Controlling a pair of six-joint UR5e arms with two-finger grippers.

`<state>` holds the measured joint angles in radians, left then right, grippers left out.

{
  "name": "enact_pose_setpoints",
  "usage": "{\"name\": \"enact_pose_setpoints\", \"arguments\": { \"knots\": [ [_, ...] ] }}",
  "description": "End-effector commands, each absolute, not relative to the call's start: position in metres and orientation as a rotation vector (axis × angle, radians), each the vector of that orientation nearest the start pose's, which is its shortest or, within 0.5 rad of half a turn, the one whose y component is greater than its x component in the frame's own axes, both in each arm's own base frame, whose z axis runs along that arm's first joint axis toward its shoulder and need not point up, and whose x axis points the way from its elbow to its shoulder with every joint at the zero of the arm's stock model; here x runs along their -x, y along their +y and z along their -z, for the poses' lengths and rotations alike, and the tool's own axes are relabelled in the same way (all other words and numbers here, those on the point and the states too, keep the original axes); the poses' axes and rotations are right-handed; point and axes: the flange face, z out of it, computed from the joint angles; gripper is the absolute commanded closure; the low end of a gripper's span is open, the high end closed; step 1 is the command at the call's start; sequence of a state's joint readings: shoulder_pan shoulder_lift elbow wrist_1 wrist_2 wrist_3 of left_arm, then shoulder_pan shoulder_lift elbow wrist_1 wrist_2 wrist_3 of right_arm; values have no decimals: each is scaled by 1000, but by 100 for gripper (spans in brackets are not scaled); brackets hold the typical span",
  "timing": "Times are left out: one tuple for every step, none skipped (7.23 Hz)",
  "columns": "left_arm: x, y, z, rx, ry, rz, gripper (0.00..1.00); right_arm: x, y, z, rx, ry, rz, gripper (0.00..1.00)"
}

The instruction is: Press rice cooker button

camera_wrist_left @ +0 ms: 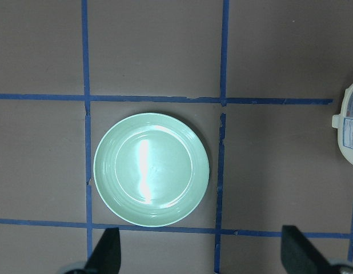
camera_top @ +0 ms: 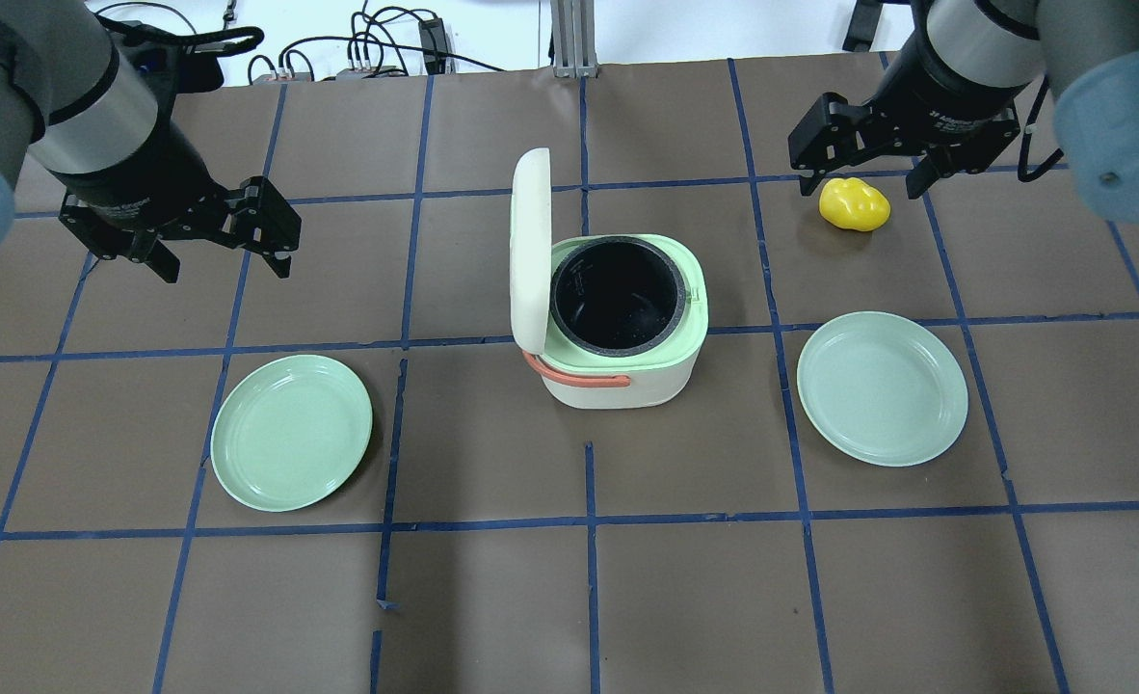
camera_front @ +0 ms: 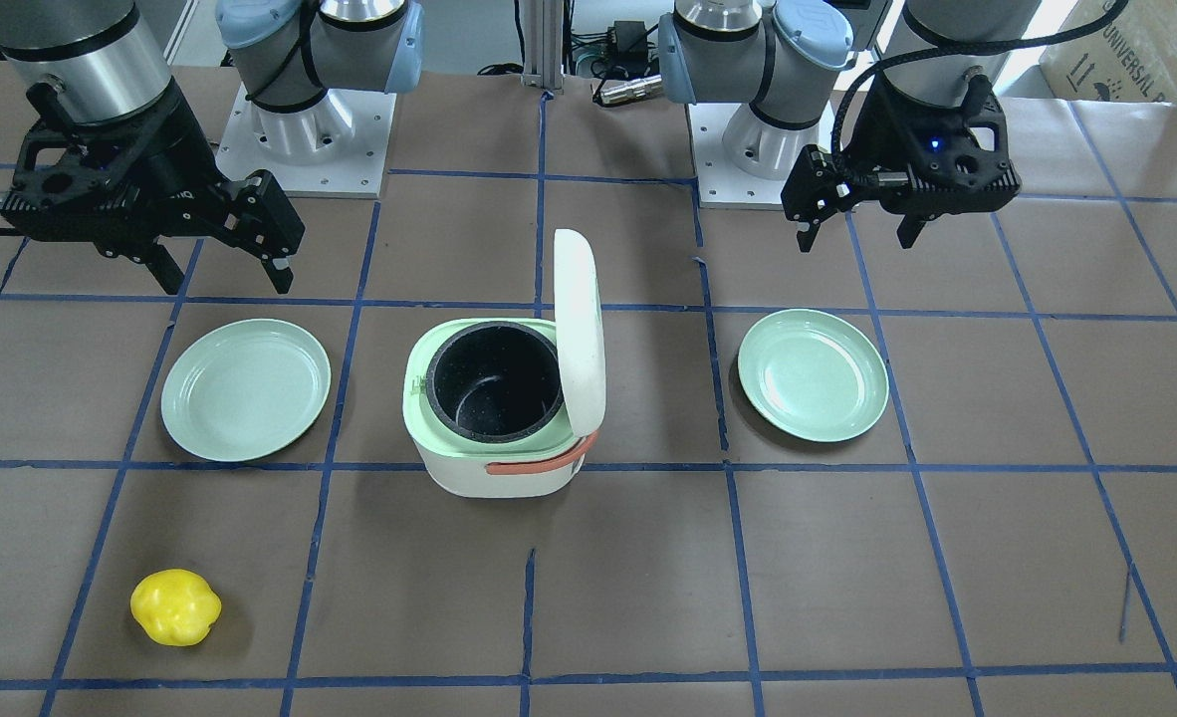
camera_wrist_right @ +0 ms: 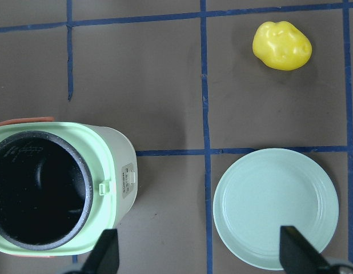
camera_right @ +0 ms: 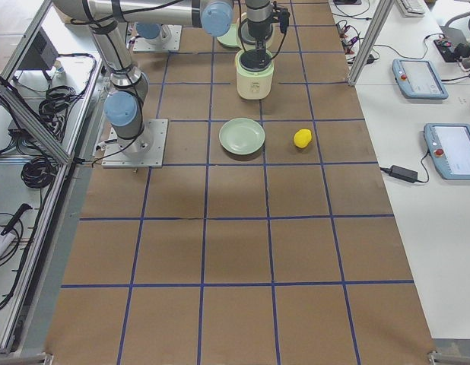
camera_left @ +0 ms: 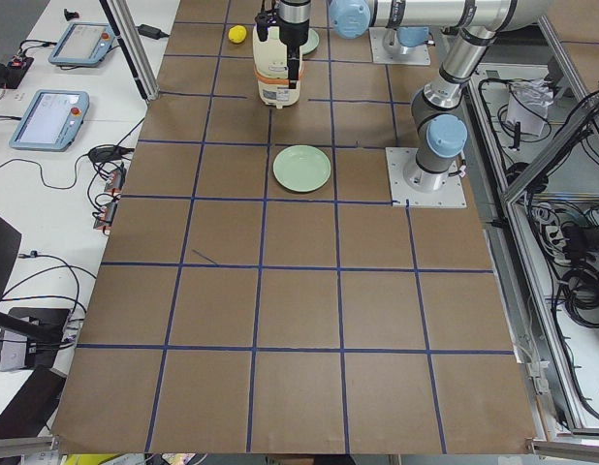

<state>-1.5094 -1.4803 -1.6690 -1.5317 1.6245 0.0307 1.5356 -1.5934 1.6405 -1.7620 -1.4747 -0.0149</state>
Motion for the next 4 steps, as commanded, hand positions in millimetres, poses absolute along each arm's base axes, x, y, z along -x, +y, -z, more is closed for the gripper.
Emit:
{"name": "enact_pose_setpoints", "arguments": {
  "knots": [
    [100, -464, -487, 49, 3086, 46, 0, -138, -498, -489, 21, 3035, 242, 0],
    [100, -464, -487, 49, 3086, 46, 0, -138, -499, -489, 19, 3034, 249, 0],
    [100, -464, -487, 49, 3086, 46, 0, -137, -500, -489, 20, 3045, 248, 0],
    [100, -464, -487, 49, 3086, 46, 0, -135, -503, -493, 18, 3047, 262, 0]
  ]
}}
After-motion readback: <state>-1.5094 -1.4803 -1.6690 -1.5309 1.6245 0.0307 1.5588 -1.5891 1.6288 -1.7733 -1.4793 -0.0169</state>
